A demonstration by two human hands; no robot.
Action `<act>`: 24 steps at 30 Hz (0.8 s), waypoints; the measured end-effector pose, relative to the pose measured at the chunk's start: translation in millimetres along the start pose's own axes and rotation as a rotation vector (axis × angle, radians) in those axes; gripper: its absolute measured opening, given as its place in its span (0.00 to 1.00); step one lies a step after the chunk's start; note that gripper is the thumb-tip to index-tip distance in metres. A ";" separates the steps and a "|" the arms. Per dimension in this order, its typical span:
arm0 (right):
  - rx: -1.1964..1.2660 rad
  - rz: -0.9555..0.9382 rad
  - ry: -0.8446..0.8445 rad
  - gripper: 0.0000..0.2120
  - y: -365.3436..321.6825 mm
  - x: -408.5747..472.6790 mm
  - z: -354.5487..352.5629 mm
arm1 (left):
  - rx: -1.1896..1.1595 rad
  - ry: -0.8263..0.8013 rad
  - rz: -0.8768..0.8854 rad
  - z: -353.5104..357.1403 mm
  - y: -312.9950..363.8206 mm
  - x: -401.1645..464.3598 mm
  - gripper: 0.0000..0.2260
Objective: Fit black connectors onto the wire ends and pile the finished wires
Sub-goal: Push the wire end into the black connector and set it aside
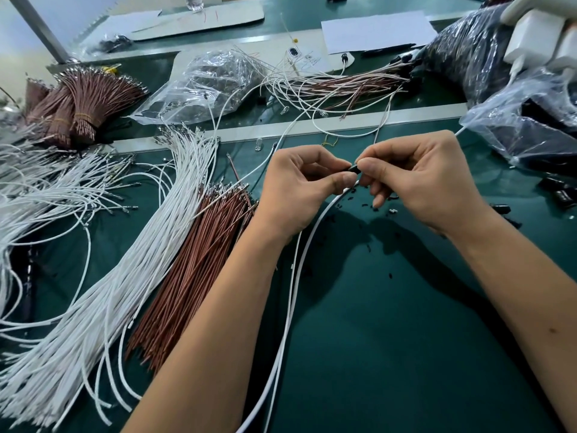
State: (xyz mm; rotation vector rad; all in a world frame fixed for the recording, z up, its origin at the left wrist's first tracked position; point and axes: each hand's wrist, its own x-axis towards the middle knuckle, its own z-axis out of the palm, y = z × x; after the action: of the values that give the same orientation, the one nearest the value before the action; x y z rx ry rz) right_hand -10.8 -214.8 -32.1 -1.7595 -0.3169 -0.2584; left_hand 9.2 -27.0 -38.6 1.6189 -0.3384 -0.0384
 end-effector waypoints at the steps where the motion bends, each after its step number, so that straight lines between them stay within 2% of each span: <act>1: 0.015 0.000 0.008 0.03 0.4 -0.2 1.8 | -0.001 0.003 0.009 0.0 0.0 -0.1 0.07; 4: 0.126 0.022 0.015 0.01 0.4 -0.7 5.3 | -0.037 0.003 0.041 -0.2 0.9 -0.7 0.06; 8: 0.299 0.128 -0.015 0.06 0.8 -0.1 3.3 | -0.129 -0.033 0.066 0.3 1.1 -2.0 0.06; 14: 0.354 0.125 -0.002 0.06 2.1 -2.1 6.3 | -0.160 -0.007 0.080 4.6 0.4 -2.4 0.05; 20: 0.121 -0.061 0.215 0.06 3.1 -4.9 25.6 | -0.198 0.099 0.049 8.2 0.5 -0.4 0.04; 24: 0.040 -0.104 0.266 0.06 4.1 -8.8 32.0 | -0.232 0.119 0.048 7.5 0.1 -0.9 0.04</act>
State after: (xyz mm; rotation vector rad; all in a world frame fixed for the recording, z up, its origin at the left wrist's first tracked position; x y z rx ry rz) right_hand -17.6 -185.0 -45.6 -1.6476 -0.2190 -0.5512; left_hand 6.6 -34.1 -39.2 1.3762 -0.2701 0.0534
